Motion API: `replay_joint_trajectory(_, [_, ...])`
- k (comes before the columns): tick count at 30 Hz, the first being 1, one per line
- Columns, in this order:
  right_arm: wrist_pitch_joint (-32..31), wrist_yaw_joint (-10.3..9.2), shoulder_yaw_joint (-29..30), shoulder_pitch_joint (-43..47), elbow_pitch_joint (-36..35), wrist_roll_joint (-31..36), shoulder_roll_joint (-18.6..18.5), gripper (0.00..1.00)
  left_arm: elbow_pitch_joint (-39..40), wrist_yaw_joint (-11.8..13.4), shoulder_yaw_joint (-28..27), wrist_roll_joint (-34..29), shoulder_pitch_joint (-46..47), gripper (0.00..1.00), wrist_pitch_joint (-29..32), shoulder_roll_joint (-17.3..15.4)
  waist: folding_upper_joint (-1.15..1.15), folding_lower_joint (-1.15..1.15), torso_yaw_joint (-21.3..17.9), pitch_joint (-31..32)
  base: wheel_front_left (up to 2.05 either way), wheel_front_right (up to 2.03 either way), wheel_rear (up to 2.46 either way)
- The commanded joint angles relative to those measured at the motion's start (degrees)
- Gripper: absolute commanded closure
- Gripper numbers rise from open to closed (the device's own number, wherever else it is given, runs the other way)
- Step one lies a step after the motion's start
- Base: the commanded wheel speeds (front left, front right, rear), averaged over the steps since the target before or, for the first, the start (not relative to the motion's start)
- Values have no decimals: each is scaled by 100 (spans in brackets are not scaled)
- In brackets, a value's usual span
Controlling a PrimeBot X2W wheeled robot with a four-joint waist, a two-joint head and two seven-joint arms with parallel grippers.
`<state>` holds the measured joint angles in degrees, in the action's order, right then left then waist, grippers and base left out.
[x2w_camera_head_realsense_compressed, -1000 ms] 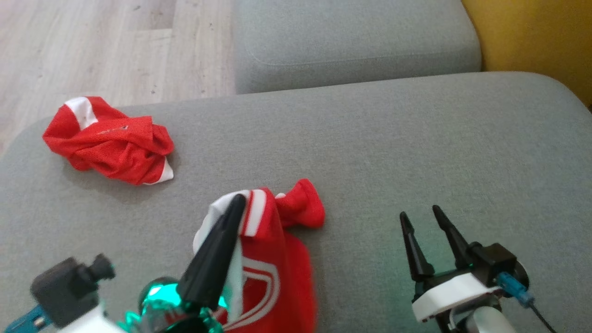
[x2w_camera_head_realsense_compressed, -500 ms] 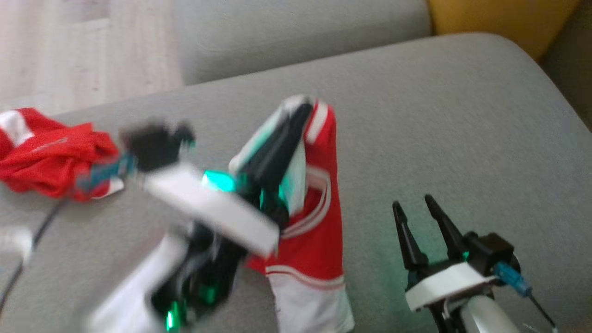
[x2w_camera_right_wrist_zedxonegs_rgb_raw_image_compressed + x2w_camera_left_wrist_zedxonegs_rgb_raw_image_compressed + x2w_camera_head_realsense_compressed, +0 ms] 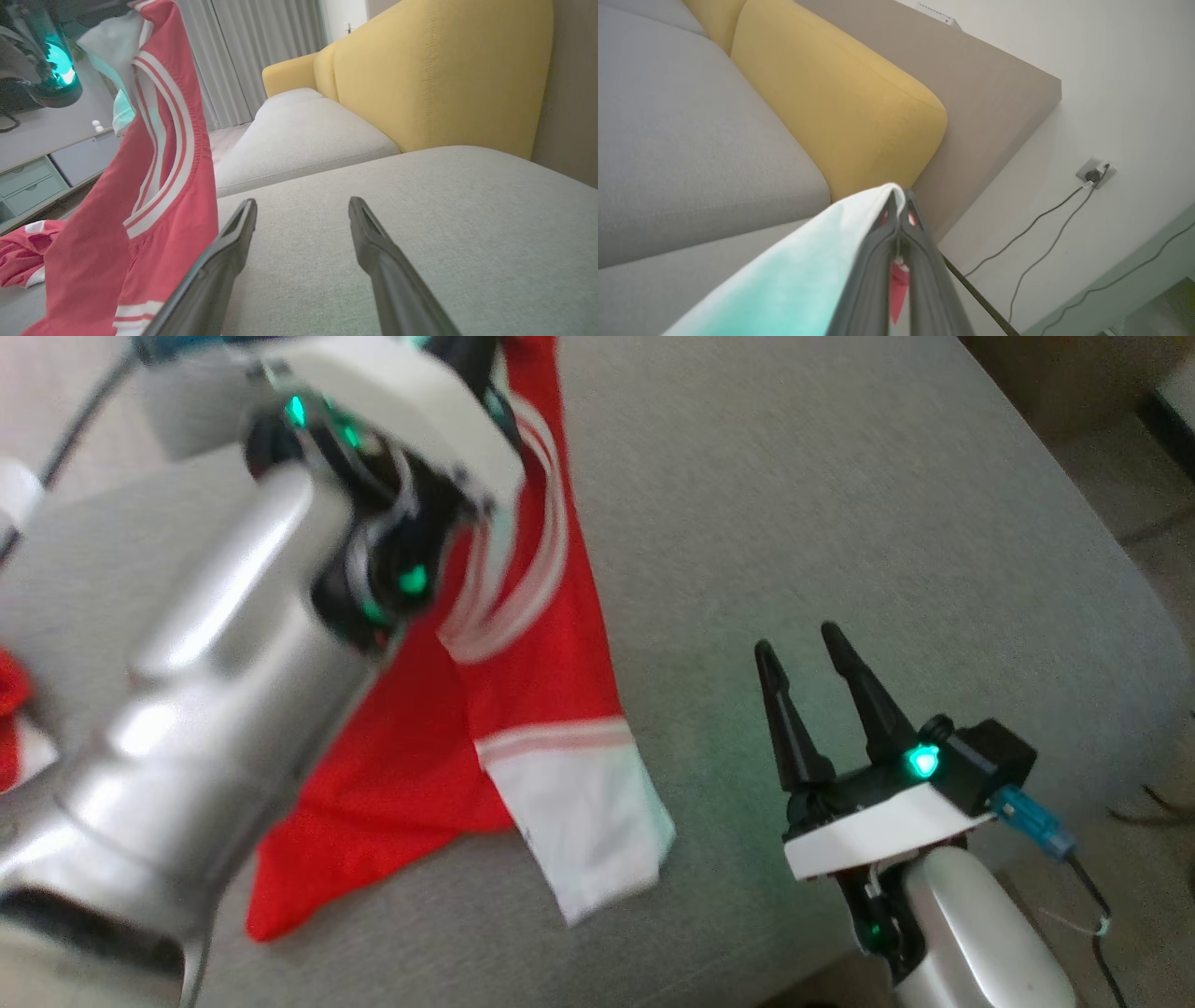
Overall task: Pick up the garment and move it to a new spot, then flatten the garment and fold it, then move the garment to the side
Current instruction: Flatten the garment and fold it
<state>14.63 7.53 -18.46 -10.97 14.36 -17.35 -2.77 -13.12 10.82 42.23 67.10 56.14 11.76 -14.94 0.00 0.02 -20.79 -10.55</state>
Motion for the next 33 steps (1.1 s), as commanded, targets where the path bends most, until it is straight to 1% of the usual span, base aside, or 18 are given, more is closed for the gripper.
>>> replay_joint_trajectory(1, [37, -4, -136, -240, -229, -53, -10, 0, 12, -50, -265, -98, 458, 100, -104, -78, 0, -2, -335, -332, 0, 0, 0])
replay_joint_trajectory(5, [37, -4, -193, -300, -324, -159, -10, 0, -830, -191, -412, -369, 970, 100, -637, 84, 0, -2, -524, -528, 0, 0, 0])
replay_joint_trajectory(6, [37, -4, -199, -305, -338, -177, -10, 0, -1042, -185, -487, -399, 1063, 100, -805, 140, 0, -2, -554, -565, 0, 0, 0])
replay_joint_trajectory(8, [37, -4, -195, -310, -350, -192, -10, 0, -1415, -309, -481, -559, 1241, 100, -1077, 178, 0, -2, -584, -599, 0, 0, 0])
replay_joint_trajectory(9, [37, -4, -191, -312, -354, -197, -10, 0, -1599, -360, -473, -661, 1318, 81, -1236, 169, 0, -2, -594, -611, 0, 0, 0])
replay_joint_trajectory(10, [37, -4, -188, -314, -358, -200, -10, 0, -1782, -417, -472, -734, 1372, 78, -1376, 161, 0, -2, -602, -615, 0, 0, 0])
replay_joint_trajectory(11, [37, -4, -182, -312, -358, -199, -10, 0, -1952, -484, -486, -768, 1406, 78, -1503, 164, 0, -2, -603, -612, 0, 0, 0])
replay_joint_trajectory(12, [37, -4, -173, -310, -358, -196, -10, 0, -2117, -546, -512, -768, 1421, 69, -1604, 177, 0, -2, -597, -607, 0, 0, 0])
replay_joint_trajectory(13, [37, -4, -161, -308, -355, -191, -10, 0, -2283, -603, -513, -760, 1416, 49, -1642, 187, 0, -2, -586, -597, 0, 0, 0])
replay_joint_trajectory(14, [37, -4, -142, -302, -350, -182, -10, 0, -2424, -679, -491, -745, 1398, 0, -1633, 205, 0, -2, -564, -581, 0, 0, 0])
replay_joint_trajectory(16, [37, -4, -88, -281, -343, -155, -10, 0, -2638, -816, -444, -717, 1343, 0, -1611, 232, 0, -2, -497, -550, 0, 0, 0])
replay_joint_trajectory(19, [37, -4, -38, -239, -326, -87, -10, 0, -2786, -1045, -234, -868, 1225, 0, -1620, 149, 0, -2, -381, -471, 0, 0, 0])
replay_joint_trajectory(21, [37, -4, 7, -201, -311, -33, -10, 0, -2753, -1179, -150, -919, 1052, 0, -1697, 83, 0, -2, -296, -389, 0, 0, 0])
replay_joint_trajectory(24, [37, -4, 102, -115, -290, 70, -10, 0, -2490, -1256, -86, -916, 567, 0, -1861, -36, 0, -2, -151, -230, 0, 0, 0])
replay_joint_trajectory(25, [37, -4, 203, -27, -290, 158, -10, 0, -2159, -1207, -82, -850, 99, 0, -1984, -100, 0, -2, -24, -115, 0, 0, 0])
replay_joint_trajectory(27, [37, -4, 306, 65, -295, 286, -10, 0, -1728, -1086, 47, -966, -410, 0, -2133, -244, 0, -2, 112, -12, 0, 0, 0])
replay_joint_trajectory(33, [37, -4, 596, 312, -304, 621, -10, 0, -375, -348, 319, -1196, -2133, 0, -2464, -577, 0, -2, 590, 236, 0, 0, 0])
